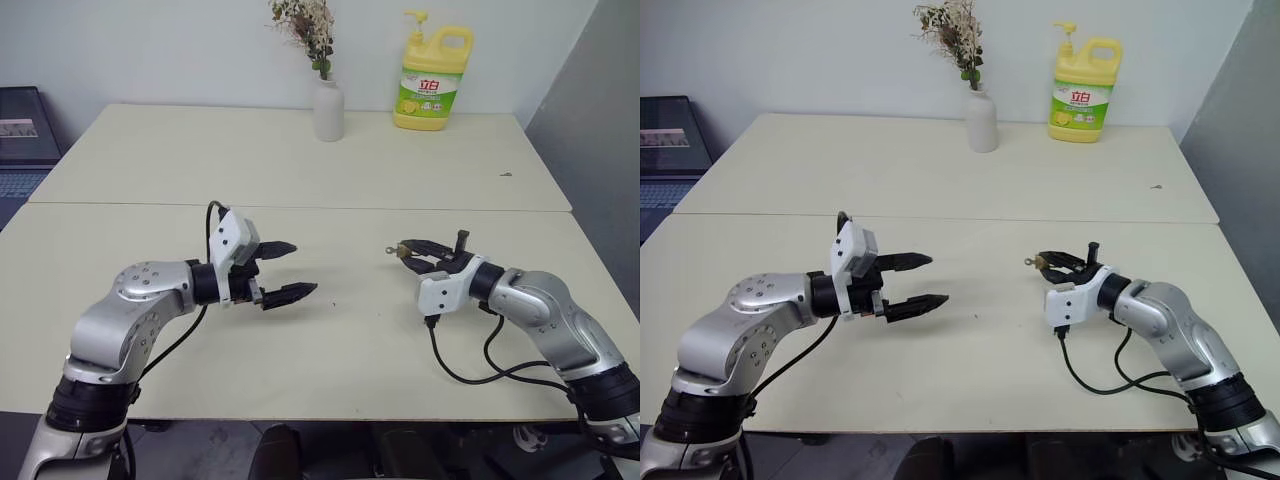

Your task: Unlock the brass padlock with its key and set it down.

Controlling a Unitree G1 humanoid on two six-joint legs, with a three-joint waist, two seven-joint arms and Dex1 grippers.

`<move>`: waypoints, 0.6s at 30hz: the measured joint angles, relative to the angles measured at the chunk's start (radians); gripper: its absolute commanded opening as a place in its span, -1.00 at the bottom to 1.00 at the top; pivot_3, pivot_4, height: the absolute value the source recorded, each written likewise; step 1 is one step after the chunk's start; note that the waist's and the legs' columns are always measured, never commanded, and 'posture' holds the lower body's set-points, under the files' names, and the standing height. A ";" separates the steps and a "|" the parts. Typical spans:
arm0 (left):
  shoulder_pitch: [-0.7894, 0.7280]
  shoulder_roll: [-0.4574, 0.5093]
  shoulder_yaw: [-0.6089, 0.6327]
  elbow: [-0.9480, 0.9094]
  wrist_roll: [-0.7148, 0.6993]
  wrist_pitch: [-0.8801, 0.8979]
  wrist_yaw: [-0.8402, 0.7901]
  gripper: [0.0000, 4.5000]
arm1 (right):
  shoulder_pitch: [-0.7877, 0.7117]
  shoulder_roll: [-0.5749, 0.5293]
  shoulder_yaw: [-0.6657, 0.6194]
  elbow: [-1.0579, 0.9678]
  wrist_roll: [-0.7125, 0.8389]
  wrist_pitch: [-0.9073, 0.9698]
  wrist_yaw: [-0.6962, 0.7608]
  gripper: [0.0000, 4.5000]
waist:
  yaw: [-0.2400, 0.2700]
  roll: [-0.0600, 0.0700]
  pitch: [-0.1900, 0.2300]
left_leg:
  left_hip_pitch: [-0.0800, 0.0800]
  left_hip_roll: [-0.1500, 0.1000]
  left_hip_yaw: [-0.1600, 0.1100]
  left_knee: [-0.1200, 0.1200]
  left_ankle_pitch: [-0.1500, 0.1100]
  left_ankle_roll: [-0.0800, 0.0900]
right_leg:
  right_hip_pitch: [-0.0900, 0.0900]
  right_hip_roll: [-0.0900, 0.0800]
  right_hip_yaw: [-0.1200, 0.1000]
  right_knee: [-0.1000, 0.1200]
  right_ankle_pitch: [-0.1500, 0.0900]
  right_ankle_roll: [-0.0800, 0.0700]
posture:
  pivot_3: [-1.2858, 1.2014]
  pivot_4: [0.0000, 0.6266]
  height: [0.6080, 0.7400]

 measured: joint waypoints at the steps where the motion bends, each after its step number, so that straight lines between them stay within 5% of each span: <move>1: -0.027 -0.002 -0.004 -0.003 -0.015 0.014 -0.006 1.00 | -0.017 0.004 0.000 -0.012 0.010 -0.041 -0.016 -0.58 | 0.000 0.000 0.000 | 0.000 0.000 0.000 0.000 0.000 0.000 | 0.000 0.000 0.000 0.000 0.000 0.000 | 0.03 -0.52 1.00; 18: -0.153 -0.066 -0.009 0.002 -0.156 0.175 0.032 1.00 | -0.090 0.036 0.018 0.060 0.052 -0.291 -0.059 -0.58 | 0.003 0.000 0.000 | 0.000 0.000 0.000 0.000 0.000 0.000 | 0.000 0.000 0.000 0.000 0.000 -0.001 | 0.03 -0.52 1.00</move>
